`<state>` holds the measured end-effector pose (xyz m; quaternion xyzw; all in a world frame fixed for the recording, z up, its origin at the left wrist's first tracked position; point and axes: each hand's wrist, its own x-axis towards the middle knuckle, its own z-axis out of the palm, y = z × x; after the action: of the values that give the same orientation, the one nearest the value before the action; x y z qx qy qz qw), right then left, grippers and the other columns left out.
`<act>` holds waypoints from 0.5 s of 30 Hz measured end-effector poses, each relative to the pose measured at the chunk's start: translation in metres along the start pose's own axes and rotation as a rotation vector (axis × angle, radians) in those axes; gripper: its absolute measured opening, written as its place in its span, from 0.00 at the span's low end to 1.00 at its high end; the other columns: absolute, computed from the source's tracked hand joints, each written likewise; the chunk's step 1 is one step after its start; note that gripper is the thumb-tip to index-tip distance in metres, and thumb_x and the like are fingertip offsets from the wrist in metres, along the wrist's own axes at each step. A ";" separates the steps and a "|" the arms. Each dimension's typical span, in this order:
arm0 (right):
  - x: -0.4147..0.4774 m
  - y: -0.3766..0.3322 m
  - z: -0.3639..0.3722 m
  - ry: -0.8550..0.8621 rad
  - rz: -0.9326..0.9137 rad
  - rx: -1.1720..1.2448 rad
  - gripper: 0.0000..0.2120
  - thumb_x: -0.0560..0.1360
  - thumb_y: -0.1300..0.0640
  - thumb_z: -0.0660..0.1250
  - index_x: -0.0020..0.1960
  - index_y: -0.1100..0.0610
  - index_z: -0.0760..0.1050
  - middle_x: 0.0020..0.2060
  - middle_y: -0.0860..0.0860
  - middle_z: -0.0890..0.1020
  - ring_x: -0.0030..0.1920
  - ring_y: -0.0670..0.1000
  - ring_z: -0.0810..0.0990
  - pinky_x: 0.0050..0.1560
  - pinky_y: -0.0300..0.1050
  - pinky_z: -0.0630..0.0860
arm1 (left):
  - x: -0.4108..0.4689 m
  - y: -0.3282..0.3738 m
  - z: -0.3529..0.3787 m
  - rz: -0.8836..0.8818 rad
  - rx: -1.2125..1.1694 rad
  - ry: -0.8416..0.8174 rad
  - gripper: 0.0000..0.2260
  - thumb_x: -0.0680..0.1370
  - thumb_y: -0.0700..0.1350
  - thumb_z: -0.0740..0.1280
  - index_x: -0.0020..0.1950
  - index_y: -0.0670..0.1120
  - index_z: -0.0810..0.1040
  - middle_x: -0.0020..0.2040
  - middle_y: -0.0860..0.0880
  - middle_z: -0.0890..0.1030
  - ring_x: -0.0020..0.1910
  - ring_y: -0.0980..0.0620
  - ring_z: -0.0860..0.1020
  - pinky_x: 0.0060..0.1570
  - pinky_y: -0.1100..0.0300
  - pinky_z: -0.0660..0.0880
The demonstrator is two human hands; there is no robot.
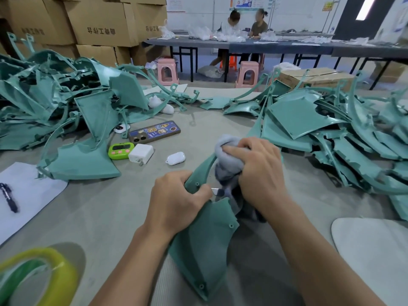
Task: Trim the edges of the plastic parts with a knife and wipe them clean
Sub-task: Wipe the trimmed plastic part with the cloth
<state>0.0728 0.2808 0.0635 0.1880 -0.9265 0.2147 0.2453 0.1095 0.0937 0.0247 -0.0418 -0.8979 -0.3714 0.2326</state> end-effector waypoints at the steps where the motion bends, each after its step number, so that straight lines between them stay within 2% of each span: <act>1: 0.003 0.005 0.001 -0.010 0.032 -0.061 0.22 0.73 0.58 0.61 0.63 0.45 0.82 0.55 0.49 0.78 0.58 0.55 0.74 0.59 0.46 0.62 | 0.000 0.001 0.002 -0.003 0.001 -0.005 0.17 0.67 0.56 0.65 0.32 0.46 0.61 0.26 0.50 0.61 0.27 0.53 0.59 0.27 0.55 0.61; 2: 0.003 0.007 0.002 -0.004 0.025 -0.055 0.22 0.74 0.60 0.63 0.63 0.44 0.82 0.54 0.49 0.78 0.58 0.54 0.73 0.58 0.45 0.62 | 0.000 0.001 0.003 -0.011 0.003 -0.009 0.17 0.66 0.57 0.65 0.32 0.46 0.62 0.26 0.50 0.62 0.27 0.52 0.60 0.27 0.55 0.61; 4: -0.001 -0.003 0.005 0.015 -0.084 0.095 0.20 0.72 0.57 0.62 0.58 0.45 0.85 0.51 0.48 0.79 0.55 0.51 0.72 0.56 0.45 0.63 | 0.001 -0.002 0.003 -0.032 -0.005 -0.013 0.17 0.66 0.59 0.66 0.32 0.48 0.65 0.26 0.50 0.63 0.27 0.52 0.60 0.27 0.55 0.61; 7: -0.010 -0.020 0.011 -0.049 -0.307 0.237 0.19 0.72 0.55 0.59 0.52 0.50 0.88 0.49 0.53 0.82 0.51 0.57 0.76 0.55 0.52 0.68 | 0.002 -0.007 -0.001 -0.035 -0.037 -0.005 0.13 0.65 0.61 0.65 0.32 0.53 0.70 0.25 0.51 0.67 0.26 0.54 0.62 0.26 0.59 0.59; 8: -0.008 -0.020 0.011 -0.071 -0.305 0.255 0.20 0.72 0.52 0.58 0.52 0.50 0.88 0.49 0.53 0.82 0.52 0.57 0.76 0.56 0.52 0.68 | 0.001 -0.007 -0.002 -0.030 -0.039 0.003 0.13 0.65 0.61 0.65 0.32 0.52 0.70 0.25 0.52 0.67 0.25 0.54 0.62 0.26 0.59 0.59; 10: -0.002 -0.007 0.008 -0.032 -0.143 0.199 0.22 0.72 0.49 0.57 0.56 0.46 0.86 0.50 0.49 0.81 0.55 0.55 0.75 0.59 0.51 0.66 | 0.000 -0.004 -0.001 -0.018 -0.024 0.008 0.15 0.65 0.59 0.65 0.31 0.50 0.66 0.25 0.51 0.63 0.26 0.54 0.60 0.26 0.58 0.59; 12: 0.002 0.008 0.007 0.016 0.035 0.085 0.19 0.77 0.53 0.59 0.59 0.42 0.84 0.49 0.47 0.78 0.54 0.54 0.73 0.57 0.48 0.62 | -0.003 -0.001 0.001 0.000 -0.007 0.001 0.16 0.66 0.57 0.66 0.31 0.49 0.63 0.25 0.51 0.62 0.26 0.54 0.59 0.25 0.56 0.60; 13: 0.002 0.010 0.008 0.024 0.065 0.073 0.17 0.79 0.55 0.61 0.60 0.42 0.84 0.48 0.47 0.76 0.54 0.54 0.72 0.56 0.47 0.61 | -0.004 0.000 0.002 0.004 -0.005 -0.003 0.16 0.66 0.57 0.66 0.31 0.48 0.63 0.25 0.51 0.61 0.26 0.53 0.59 0.26 0.55 0.60; 15: -0.003 0.001 0.010 0.031 -0.007 0.137 0.17 0.77 0.54 0.62 0.60 0.43 0.84 0.50 0.46 0.77 0.54 0.53 0.72 0.57 0.47 0.63 | -0.004 -0.001 0.001 0.001 -0.013 -0.011 0.16 0.66 0.58 0.65 0.31 0.49 0.63 0.25 0.51 0.61 0.26 0.54 0.59 0.26 0.56 0.60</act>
<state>0.0711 0.2778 0.0534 0.2040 -0.9050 0.2800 0.2470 0.1126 0.0944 0.0217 -0.0457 -0.8966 -0.3770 0.2277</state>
